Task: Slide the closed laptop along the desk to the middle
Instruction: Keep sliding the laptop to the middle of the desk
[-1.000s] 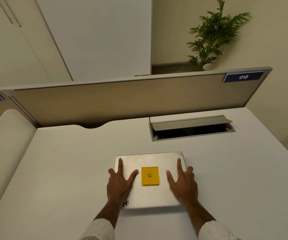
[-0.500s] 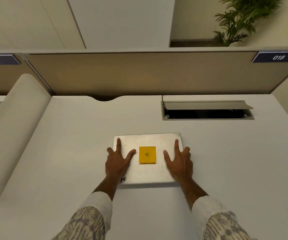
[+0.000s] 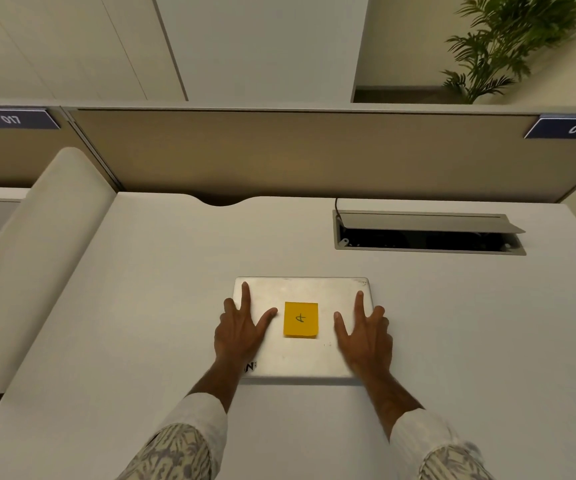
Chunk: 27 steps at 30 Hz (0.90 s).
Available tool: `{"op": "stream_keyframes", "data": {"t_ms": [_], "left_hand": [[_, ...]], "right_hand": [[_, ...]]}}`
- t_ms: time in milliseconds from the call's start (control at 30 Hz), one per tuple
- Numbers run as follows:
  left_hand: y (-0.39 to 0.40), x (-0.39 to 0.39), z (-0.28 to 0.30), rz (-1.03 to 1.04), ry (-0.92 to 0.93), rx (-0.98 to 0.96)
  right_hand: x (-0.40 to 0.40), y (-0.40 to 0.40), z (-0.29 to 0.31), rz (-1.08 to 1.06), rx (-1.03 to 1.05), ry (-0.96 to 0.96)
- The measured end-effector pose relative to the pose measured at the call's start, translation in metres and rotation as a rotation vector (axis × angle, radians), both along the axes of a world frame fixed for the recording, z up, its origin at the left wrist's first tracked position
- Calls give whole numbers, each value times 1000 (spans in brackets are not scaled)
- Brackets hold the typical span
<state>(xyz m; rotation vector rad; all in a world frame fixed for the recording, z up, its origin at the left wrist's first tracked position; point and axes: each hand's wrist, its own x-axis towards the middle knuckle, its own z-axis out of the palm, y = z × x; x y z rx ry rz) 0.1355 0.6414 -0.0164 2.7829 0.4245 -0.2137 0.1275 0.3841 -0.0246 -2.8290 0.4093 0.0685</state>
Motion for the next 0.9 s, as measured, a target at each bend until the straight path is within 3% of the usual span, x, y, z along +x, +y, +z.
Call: {"op": "stream_keyframes", "data": {"t_ms": [333, 533, 900], "left_hand": [[-4, 4, -1, 21, -1, 69], [-3, 3, -1, -47, 17, 300], [-1, 4, 0, -47, 32, 311]], "right_hand": [[2, 6, 0, 2, -34, 10], [-1, 7, 0, 3, -73, 11], [0, 7, 3, 13, -97, 1]]}}
